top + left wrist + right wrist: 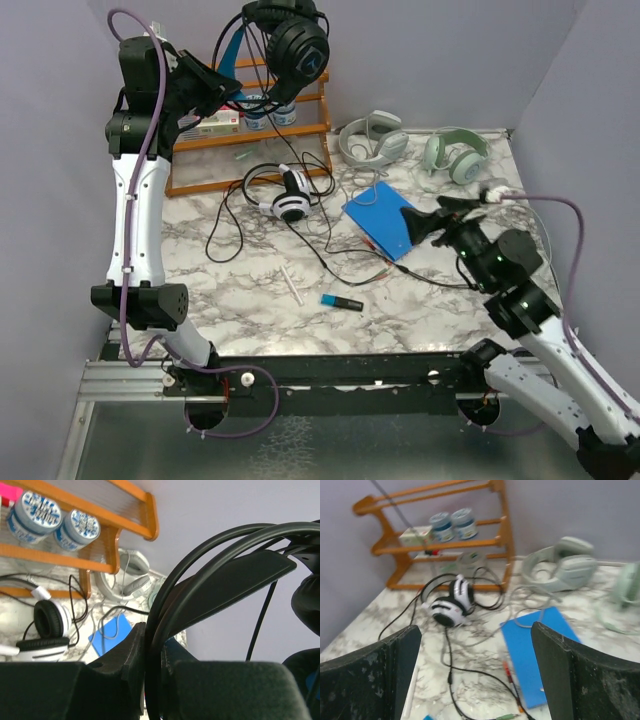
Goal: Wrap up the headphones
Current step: Wrap the headphones cable around the headphones.
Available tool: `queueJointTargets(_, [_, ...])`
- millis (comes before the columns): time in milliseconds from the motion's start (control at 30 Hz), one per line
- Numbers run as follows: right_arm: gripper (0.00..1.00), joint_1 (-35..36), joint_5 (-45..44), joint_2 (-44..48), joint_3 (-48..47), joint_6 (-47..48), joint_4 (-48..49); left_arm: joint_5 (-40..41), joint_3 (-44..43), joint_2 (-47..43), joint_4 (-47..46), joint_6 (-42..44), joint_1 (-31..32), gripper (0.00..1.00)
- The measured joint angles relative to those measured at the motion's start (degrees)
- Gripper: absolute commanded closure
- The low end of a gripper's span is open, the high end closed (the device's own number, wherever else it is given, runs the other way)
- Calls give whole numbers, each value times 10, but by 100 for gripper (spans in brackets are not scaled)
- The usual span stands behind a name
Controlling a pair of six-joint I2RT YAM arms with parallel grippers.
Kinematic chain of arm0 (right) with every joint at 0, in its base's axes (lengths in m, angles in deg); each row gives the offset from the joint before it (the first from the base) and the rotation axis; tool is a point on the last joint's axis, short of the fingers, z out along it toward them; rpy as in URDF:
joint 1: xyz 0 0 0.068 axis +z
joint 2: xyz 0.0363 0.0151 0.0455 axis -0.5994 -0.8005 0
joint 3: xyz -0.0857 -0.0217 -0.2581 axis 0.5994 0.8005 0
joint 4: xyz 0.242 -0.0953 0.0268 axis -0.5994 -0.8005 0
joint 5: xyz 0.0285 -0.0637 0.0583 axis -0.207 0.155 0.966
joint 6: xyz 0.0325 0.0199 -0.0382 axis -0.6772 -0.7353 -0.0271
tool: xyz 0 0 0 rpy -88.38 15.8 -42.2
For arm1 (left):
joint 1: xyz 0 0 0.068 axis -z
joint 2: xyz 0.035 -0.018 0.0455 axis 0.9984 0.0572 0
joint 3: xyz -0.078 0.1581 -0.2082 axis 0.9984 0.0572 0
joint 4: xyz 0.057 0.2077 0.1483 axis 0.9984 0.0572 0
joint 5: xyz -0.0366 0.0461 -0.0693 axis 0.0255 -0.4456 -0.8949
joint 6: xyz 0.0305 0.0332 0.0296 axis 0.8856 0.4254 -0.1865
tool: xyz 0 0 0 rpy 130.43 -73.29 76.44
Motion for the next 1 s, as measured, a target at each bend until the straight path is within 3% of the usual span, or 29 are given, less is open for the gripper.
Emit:
queueJointTargets(133, [0,0,129,-118,1,2,107,0,47,-19,0,0,6,100])
queueJointTargets(400, [6,0,327,-379,-26,-41,449,0,95,-50,0,-1,42,100])
queueJointTargets(800, [14,-30,392,-651,-235,-126,763,-1,111,-65,0,-9,135,100])
queueJointTargets(1000, [25,-36,396,-717,-308,-151,787,-1,111,-65,1,-15,142,100])
